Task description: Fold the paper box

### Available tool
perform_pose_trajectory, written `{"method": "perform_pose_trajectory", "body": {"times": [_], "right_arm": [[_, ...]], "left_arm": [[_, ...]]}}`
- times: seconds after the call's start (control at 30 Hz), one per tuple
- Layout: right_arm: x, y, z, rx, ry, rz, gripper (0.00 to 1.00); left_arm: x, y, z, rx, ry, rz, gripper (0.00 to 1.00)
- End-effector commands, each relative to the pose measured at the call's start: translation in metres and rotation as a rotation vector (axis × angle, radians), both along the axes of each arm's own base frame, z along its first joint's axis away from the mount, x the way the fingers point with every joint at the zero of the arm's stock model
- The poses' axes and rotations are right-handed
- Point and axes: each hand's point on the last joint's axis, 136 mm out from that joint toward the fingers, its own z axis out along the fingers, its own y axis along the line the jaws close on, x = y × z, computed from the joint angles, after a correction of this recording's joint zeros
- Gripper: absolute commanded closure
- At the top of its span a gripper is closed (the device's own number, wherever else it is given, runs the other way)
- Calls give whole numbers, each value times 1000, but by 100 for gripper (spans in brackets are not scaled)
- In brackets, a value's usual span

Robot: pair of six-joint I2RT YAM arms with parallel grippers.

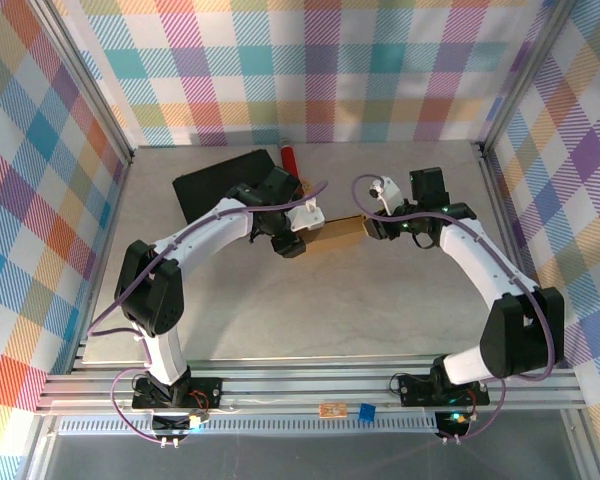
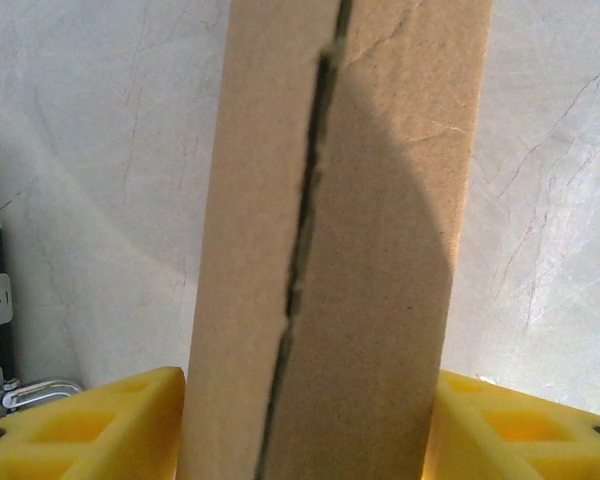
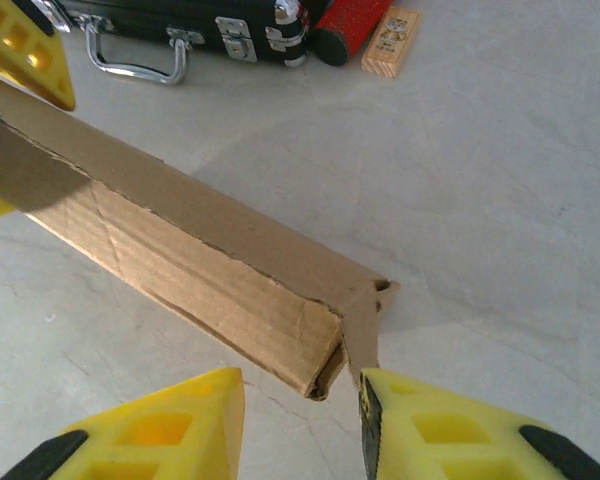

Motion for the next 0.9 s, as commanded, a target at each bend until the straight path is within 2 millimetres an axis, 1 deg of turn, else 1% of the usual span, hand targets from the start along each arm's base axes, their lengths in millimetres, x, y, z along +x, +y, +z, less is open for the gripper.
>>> {"method": "perform_pose_trajectory", "body": {"times": [0.0,0.2,0.4,0.57,0.73,0.87], "right_arm": [[11,1,8,-48,-43,31,67],[20,9,3,-69,-15,30,80],[25,11,0,-84,0,13,86],[31,12,2,-88,9,-7,96],[36,14,1,-95,34,-43,100],[38,19,7,-97,50,-53,100]], "left_arm": [[1,-1,2,-17,30,4,41],[4,-1,1,-21,36,14,41],[10,-1,1,-36,50,39,41],[12,0,0,-47,63,49,42],[13,0,-2,-57,81,65,42],[15,1,-2,-63,84,75,42]]}}
